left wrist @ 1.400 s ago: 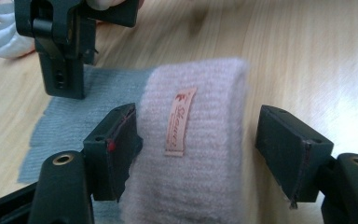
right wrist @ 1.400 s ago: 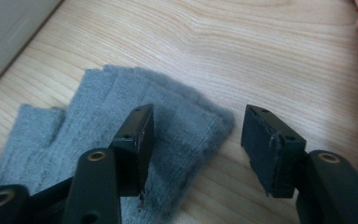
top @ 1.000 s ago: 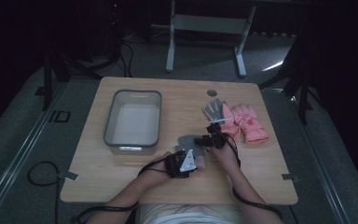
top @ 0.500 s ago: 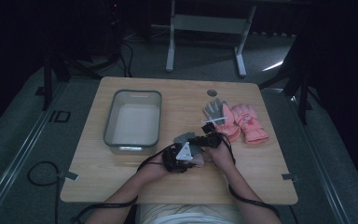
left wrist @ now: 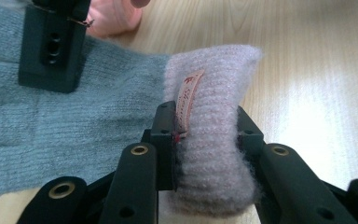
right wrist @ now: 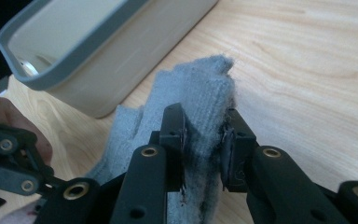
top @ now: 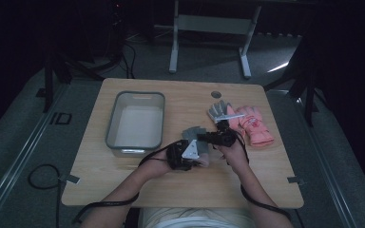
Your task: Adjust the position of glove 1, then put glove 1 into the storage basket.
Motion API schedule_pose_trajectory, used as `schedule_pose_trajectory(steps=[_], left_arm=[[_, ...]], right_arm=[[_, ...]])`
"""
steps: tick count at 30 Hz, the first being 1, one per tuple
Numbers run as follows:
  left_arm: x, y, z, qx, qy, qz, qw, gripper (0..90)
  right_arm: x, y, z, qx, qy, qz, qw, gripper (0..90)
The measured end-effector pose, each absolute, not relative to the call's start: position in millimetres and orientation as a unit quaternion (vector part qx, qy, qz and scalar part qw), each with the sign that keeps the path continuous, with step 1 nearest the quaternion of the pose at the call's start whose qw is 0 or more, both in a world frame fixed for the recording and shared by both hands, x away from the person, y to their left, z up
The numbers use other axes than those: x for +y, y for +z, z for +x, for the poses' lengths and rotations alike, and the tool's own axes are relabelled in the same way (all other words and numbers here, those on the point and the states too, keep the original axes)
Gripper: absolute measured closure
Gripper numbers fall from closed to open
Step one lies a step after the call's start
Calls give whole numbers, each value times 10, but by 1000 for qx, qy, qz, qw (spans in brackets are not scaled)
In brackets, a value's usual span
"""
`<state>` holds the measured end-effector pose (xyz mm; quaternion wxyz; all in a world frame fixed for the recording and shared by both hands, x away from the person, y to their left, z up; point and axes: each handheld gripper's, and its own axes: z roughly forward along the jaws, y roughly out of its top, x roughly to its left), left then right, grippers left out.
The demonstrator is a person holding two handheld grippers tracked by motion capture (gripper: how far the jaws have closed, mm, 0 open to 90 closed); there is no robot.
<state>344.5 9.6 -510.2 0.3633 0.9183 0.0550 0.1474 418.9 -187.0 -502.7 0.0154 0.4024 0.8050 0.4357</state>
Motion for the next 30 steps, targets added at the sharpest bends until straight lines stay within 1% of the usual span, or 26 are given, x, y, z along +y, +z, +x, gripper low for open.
schedule_pose_trajectory(steps=[14,18,30], left_arm=[[278,-4609,3601,20,158,923,351,691],[385,-4502,3659,16,157,922,353,691],[664,-4272,3744,16,180,925,335,689]], right_arm=[[-1794,-4636,4234,785,468,404,33,742],[-1703,-4528,4261,783,475,399,43,742],[-1388,-4311,4388,782,488,386,48,742]])
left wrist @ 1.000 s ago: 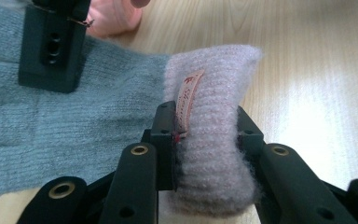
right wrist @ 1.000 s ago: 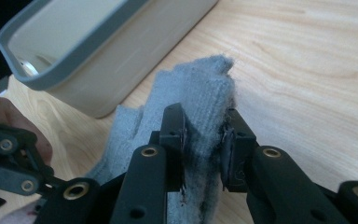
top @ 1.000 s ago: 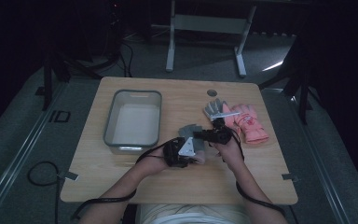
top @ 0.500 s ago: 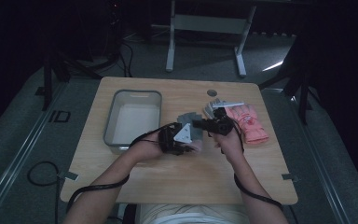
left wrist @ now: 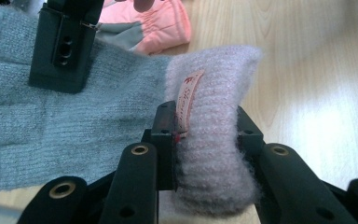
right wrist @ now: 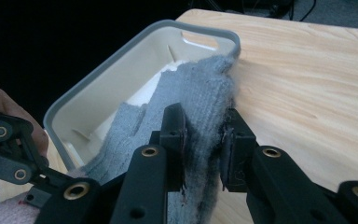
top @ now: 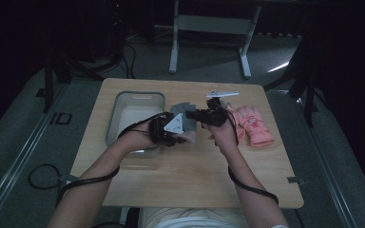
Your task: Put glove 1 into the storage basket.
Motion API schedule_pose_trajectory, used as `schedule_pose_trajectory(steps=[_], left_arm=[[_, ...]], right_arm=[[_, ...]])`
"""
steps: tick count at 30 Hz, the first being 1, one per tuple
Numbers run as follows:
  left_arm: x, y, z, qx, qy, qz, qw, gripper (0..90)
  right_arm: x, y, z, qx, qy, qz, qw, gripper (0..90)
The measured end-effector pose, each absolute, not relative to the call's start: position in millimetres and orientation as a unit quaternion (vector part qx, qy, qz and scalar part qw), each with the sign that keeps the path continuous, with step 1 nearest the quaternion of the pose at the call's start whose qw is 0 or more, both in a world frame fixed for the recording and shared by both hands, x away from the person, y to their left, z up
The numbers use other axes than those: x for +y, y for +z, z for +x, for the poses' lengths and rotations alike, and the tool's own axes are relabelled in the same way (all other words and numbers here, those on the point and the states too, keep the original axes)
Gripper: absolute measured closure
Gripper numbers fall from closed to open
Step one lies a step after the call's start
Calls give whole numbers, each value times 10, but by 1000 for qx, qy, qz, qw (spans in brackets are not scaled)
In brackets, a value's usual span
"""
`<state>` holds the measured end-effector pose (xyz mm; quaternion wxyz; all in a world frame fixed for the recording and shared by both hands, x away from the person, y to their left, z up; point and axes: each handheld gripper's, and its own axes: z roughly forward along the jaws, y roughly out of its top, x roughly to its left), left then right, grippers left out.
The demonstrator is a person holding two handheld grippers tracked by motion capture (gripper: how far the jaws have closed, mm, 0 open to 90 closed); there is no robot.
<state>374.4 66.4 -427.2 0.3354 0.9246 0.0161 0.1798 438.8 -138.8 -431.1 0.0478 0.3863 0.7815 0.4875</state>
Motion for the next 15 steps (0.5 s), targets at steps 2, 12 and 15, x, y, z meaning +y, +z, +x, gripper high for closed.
schedule_pose_trajectory(steps=[2,12,15], left_arm=[[715,-4241,3749,18,183,924,334,689],[988,-4180,3769,32,198,923,327,688],[1075,-4181,3778,40,197,923,328,688]], right_arm=[[-1337,-4280,4406,781,490,385,47,742],[-1021,-4177,4468,788,492,367,54,742],[-924,-4176,4496,789,492,364,51,742]])
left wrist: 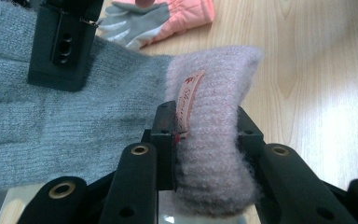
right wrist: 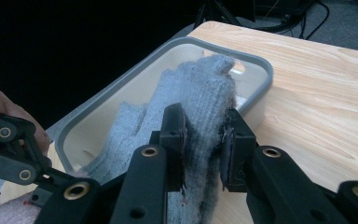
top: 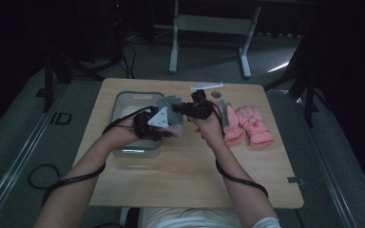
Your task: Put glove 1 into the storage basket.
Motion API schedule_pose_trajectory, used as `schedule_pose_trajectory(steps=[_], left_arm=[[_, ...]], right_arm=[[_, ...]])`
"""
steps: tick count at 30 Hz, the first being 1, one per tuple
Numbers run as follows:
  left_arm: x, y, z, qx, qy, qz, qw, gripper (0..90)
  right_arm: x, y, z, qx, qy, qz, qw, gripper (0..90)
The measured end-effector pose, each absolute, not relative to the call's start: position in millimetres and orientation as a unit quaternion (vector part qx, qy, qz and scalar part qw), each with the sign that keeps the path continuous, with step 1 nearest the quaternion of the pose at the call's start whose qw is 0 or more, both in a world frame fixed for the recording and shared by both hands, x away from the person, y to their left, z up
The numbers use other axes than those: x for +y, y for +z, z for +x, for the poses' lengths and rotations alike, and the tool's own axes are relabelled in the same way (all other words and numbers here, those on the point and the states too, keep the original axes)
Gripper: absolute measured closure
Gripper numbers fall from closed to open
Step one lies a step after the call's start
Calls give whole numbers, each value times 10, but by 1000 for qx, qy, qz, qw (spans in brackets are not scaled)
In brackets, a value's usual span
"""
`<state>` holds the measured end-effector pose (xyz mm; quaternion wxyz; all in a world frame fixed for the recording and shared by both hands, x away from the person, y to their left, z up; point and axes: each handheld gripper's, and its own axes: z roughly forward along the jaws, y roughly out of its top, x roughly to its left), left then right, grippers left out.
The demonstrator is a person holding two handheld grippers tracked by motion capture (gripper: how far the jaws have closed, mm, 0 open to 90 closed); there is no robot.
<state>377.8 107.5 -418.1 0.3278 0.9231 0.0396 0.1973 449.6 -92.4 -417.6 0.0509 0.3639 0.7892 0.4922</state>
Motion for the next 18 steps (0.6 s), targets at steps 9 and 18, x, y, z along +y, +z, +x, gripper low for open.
schedule_pose_trajectory(steps=[9,18], left_arm=[[1345,-4218,3829,57,207,925,313,686],[1693,-4349,3884,72,218,926,301,685]], right_arm=[[-592,-4191,4588,797,487,352,52,742],[-183,-4273,4668,801,488,343,48,742]])
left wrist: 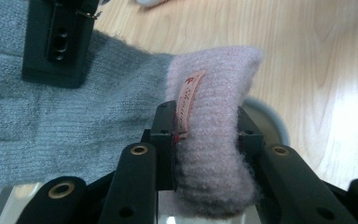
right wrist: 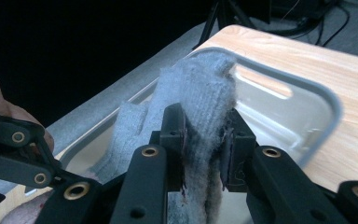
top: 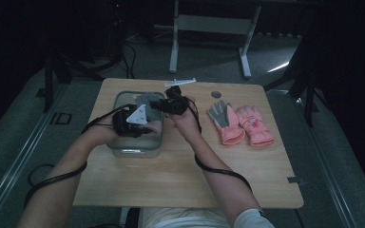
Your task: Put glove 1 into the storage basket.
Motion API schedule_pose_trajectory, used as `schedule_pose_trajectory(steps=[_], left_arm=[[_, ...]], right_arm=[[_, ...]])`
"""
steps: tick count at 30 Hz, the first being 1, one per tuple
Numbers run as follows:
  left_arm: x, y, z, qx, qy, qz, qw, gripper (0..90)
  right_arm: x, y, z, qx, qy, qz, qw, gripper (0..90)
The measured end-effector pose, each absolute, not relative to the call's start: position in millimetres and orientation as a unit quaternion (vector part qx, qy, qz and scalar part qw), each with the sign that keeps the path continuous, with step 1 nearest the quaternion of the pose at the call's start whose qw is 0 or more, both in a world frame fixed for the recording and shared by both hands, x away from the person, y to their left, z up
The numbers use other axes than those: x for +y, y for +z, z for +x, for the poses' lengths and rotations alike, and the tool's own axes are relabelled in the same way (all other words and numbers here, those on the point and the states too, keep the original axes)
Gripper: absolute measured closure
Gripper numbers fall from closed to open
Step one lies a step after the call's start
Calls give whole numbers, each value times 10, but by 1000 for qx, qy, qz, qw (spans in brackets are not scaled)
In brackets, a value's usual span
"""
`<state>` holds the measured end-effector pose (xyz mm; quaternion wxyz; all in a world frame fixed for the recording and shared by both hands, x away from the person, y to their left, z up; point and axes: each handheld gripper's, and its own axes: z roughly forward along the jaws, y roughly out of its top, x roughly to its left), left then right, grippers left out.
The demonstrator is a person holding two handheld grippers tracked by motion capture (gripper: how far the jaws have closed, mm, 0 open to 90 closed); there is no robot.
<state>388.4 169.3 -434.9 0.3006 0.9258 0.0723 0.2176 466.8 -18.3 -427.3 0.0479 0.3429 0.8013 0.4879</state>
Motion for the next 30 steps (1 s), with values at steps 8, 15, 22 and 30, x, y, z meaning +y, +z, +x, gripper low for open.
schedule_pose_trajectory(steps=[8,15,22,30], left_arm=[[1908,-4581,4038,71,191,937,282,685],[1904,-4805,4222,70,173,946,266,682],[1875,-4958,4337,68,147,954,254,682],[1804,-5020,4466,70,120,969,206,672]], right_arm=[[78,-4506,4765,808,470,353,37,742],[138,-4730,4931,814,442,376,24,741],[181,-4895,5052,825,408,390,13,725],[238,-4856,5109,832,382,401,24,590]])
